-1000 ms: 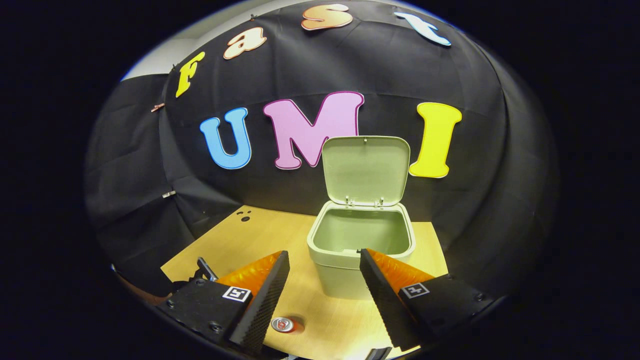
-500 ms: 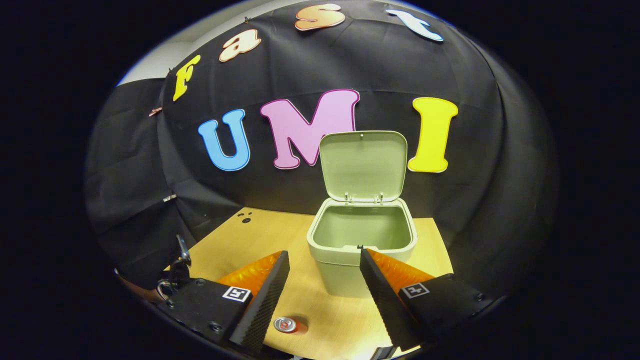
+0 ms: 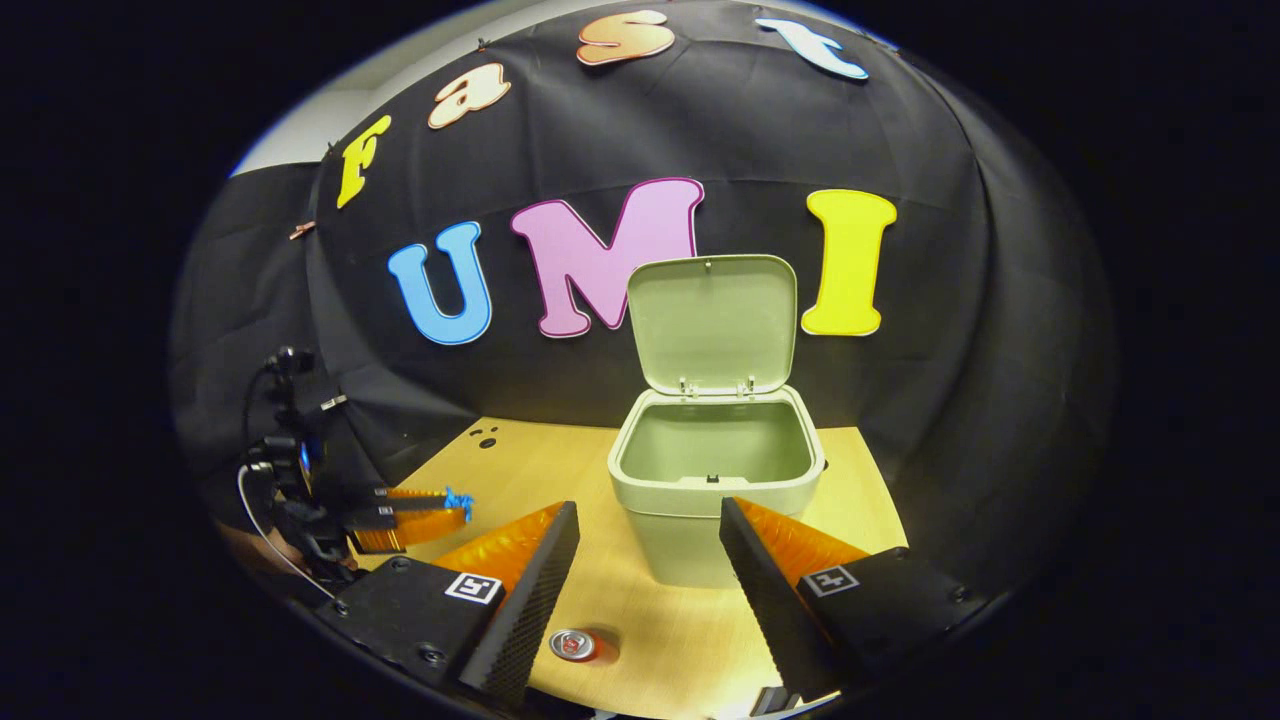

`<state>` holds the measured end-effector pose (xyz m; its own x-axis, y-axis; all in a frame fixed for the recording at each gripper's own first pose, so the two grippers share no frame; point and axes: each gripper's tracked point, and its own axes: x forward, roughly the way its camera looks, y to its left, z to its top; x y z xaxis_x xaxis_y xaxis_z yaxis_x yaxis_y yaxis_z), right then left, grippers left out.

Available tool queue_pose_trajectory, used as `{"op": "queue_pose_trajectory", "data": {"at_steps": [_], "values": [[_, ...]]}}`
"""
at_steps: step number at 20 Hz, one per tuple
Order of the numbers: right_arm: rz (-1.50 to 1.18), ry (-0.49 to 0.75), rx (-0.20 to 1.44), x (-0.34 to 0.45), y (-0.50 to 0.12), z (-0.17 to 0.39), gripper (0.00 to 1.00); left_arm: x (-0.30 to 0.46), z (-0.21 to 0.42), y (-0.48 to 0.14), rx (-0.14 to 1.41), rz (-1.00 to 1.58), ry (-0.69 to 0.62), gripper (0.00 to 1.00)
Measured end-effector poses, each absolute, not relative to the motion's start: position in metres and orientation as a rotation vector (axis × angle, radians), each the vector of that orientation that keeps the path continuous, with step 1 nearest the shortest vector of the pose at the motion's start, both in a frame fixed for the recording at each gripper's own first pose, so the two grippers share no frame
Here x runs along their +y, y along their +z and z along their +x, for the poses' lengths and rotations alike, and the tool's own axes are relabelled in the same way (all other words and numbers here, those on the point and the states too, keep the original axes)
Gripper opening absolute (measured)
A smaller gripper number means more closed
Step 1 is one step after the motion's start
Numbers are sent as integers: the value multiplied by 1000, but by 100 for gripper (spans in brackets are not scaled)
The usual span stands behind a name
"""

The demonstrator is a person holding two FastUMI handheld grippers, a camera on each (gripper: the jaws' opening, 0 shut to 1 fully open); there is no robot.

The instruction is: Press the lid of the desktop garbage bin to open it, pick up the crumpled paper on the desktop and throw it into the bin, then pick up the pop can on the desktop and drop it into the bin, and finally close the garbage bin lid.

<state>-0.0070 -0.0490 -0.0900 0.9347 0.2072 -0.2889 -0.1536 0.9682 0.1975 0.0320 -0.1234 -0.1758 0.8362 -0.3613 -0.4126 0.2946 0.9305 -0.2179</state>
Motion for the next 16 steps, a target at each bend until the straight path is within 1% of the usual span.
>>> {"op": "queue_pose_trajectory", "data": {"at_steps": [9, 12, 13, 14, 16], "values": [[199, 122, 316, -66, -98, -25, 93, -176, 94, -104, 258, -117, -481, 37], [213, 93, 316, -72, -100, -34, 93, -197, 113, -94, 225, -75, -532, 37], [223, 83, 314, -74, -101, -36, 93, -204, 118, -92, 214, -67, -548, 35], [233, 73, 313, -76, -101, -37, 93, -213, 124, -91, 205, -65, -564, 37], [252, 52, 309, -78, -103, -40, 93, -230, 133, -91, 195, -66, -599, 37]]}}
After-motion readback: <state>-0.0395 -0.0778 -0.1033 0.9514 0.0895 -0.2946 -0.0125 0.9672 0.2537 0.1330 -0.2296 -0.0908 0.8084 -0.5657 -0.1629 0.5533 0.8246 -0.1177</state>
